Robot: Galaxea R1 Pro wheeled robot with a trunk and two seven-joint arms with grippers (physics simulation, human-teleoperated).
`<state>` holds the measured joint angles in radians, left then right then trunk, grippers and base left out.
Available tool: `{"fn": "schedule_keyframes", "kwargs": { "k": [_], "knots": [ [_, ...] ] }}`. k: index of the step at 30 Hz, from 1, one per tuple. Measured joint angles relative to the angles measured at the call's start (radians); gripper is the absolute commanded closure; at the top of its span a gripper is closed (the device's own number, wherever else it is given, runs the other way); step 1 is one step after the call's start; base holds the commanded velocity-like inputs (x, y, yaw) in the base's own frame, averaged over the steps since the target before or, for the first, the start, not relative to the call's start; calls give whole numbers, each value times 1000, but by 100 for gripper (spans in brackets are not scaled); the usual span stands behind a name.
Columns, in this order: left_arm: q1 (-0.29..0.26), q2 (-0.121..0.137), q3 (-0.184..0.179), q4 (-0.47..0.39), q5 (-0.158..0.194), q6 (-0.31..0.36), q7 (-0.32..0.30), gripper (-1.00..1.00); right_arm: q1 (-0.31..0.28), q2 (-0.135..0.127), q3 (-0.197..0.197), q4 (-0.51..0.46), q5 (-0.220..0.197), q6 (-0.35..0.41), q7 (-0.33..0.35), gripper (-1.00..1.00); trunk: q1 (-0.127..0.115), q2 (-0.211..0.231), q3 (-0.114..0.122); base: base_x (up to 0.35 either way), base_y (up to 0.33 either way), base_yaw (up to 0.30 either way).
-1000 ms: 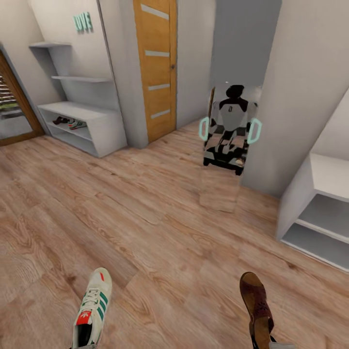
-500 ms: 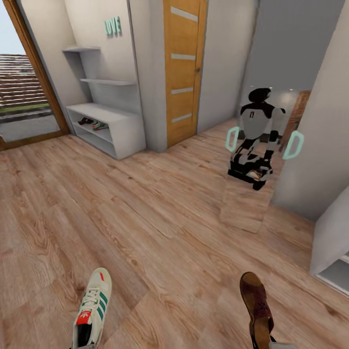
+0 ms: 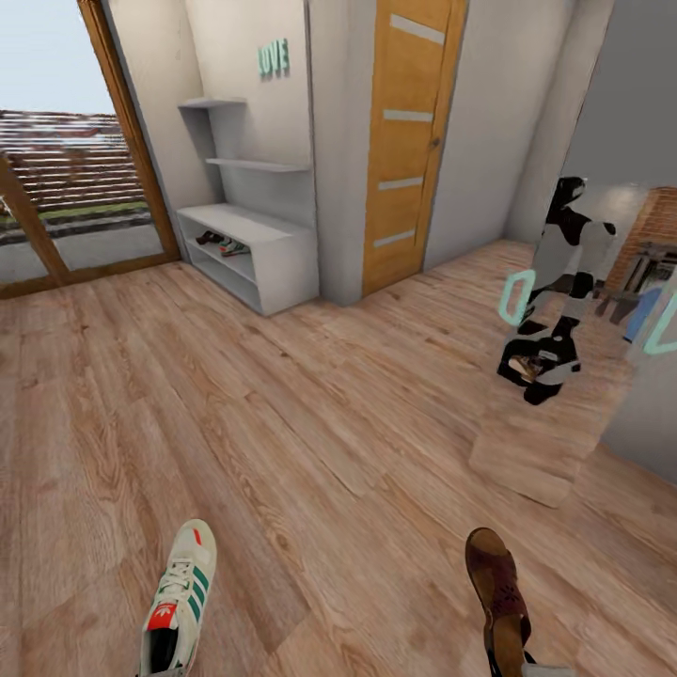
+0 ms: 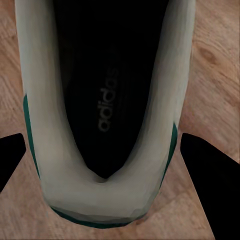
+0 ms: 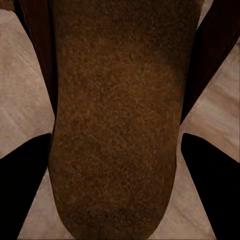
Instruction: Pick up the two gym shoes and the two sandals from the corridor floor and place them onto the hallstand (shoe rack) in the corridor, making sure they are on the rack and not on the floor. Arrange them so the two gym shoes are next to each other and the two sandals are next to each other.
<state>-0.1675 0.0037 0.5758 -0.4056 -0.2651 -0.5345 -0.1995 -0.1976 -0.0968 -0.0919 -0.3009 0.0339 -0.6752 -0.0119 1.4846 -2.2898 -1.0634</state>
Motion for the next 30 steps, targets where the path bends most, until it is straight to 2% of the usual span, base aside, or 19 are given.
{"fn": "schedule_keyframes", "kwargs": {
  "k": [10,30],
  "knots": [
    [0,0,0,0,0,0,0,100,0,0,0,0,0,0,0,100,0,0,9,336,20,249],
    [0,0,0,0,0,0,0,100,0,0,0,0,1,0,1,100,0,0,26,336,106,249]
  ]
}}
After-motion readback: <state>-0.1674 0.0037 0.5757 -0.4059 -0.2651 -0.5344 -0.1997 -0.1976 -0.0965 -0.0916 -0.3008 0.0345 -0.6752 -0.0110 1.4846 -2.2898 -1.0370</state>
